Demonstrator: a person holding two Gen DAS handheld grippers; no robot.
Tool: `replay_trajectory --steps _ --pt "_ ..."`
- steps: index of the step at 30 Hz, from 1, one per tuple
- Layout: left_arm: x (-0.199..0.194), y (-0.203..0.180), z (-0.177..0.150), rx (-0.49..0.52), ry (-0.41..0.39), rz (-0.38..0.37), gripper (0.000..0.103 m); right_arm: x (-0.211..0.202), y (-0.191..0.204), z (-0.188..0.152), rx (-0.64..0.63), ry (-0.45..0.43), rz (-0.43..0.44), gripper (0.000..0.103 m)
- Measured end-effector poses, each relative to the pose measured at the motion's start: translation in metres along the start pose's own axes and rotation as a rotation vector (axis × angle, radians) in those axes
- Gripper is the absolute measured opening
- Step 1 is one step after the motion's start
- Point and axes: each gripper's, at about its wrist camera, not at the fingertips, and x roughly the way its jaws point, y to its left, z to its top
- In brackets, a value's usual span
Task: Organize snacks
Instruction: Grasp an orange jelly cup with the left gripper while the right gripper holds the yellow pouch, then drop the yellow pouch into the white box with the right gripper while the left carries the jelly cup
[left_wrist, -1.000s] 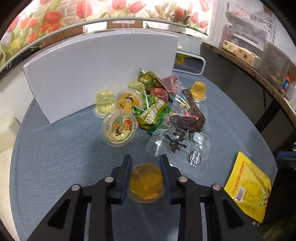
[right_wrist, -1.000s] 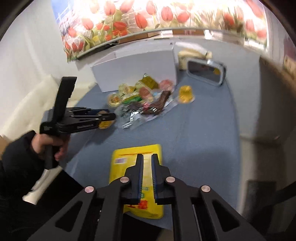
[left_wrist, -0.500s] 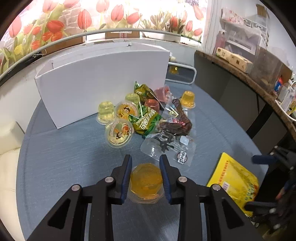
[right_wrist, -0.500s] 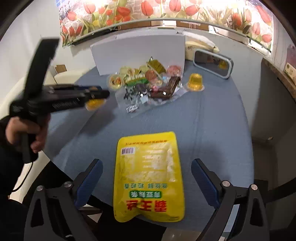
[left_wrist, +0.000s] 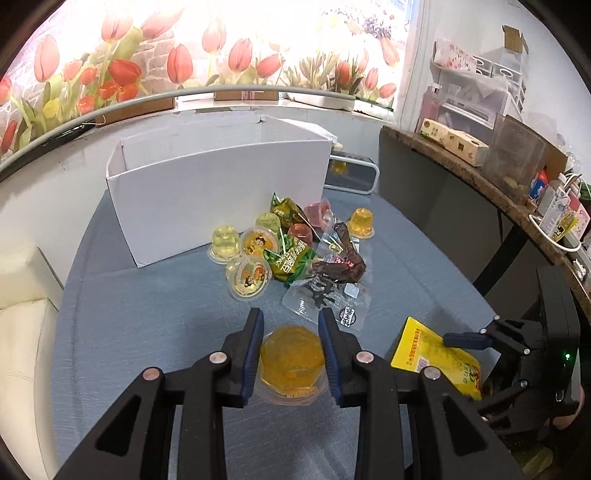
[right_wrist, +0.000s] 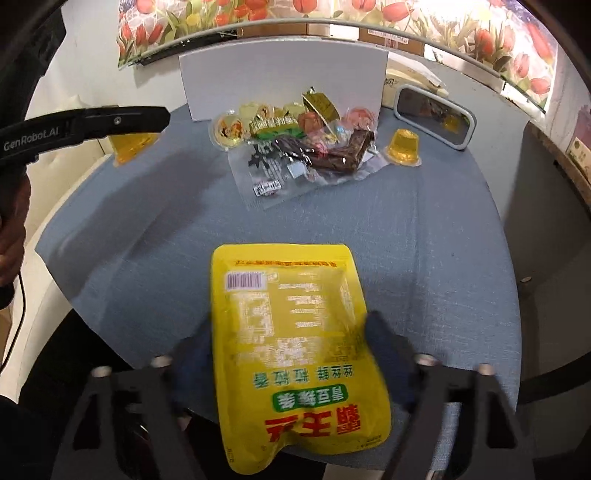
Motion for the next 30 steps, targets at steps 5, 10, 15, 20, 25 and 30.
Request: replay_trajectory --steps 5,10,15,20,25,30 --pt "-0.004 -0.001 0.0 0.0 -0.013 -0.006 0.034 -0.004 0.0 0.006 0.015 -0.016 0.0 0.039" --pt "-0.009 -0.001 0.001 0.001 -0.022 -0.01 0.034 -0.013 0.003 0.01 0.003 -0.039 -0.017 0.027" --pt "-0.015 -0.001 0.004 -0.004 -0.028 -0.018 0.034 -0.028 0.004 0.02 -0.002 -0.081 -0.024 0.019" --pt "-0.022 -0.003 0.009 -0.004 -0.037 -0.022 0.034 -0.046 0.012 0.032 -0.026 -0.133 -0.035 0.018" --pt "-0.033 -0.003 0.02 -0.001 -0.06 -0.016 0.034 -0.065 0.016 0.052 -0.054 -0.198 -0.045 0.017" --pt "-0.043 -0.003 0.037 0.018 -0.088 0.0 0.034 -0.078 0.018 0.08 -0.082 -0.258 -0.049 0.017"
